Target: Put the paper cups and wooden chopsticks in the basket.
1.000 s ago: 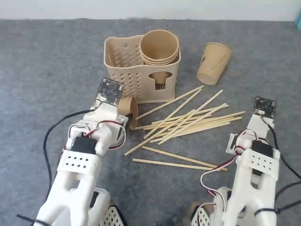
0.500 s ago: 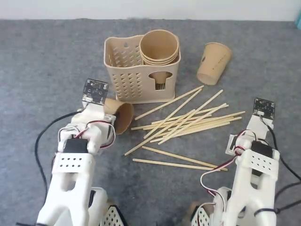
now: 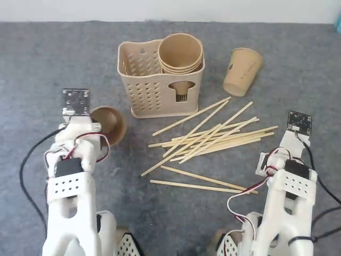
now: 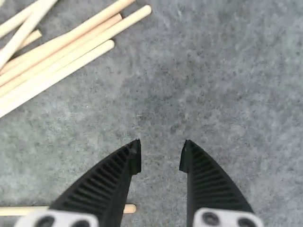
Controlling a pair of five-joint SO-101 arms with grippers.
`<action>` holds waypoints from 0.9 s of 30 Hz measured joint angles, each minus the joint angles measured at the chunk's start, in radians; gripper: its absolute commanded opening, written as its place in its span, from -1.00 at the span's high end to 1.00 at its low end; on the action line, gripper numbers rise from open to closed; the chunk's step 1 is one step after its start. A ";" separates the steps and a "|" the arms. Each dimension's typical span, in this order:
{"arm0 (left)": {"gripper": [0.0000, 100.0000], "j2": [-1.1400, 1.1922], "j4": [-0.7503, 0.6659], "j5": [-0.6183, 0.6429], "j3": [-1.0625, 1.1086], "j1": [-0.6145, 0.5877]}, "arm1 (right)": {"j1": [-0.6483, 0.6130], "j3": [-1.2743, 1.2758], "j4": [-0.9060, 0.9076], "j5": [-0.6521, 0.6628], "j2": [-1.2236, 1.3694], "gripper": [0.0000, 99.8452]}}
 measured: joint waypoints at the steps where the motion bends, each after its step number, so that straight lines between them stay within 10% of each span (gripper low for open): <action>1: 0.98 0.000 0.000 0.000 0.000 -0.014 | 0.000 0.000 0.000 0.000 0.000 0.69; 8: 0.98 0.000 0.029 0.068 -0.018 -0.069 | 0.000 0.000 0.000 0.000 0.000 0.69; 27: 0.98 0.003 0.726 0.417 -0.872 0.083 | 0.000 0.000 0.000 0.000 0.000 0.69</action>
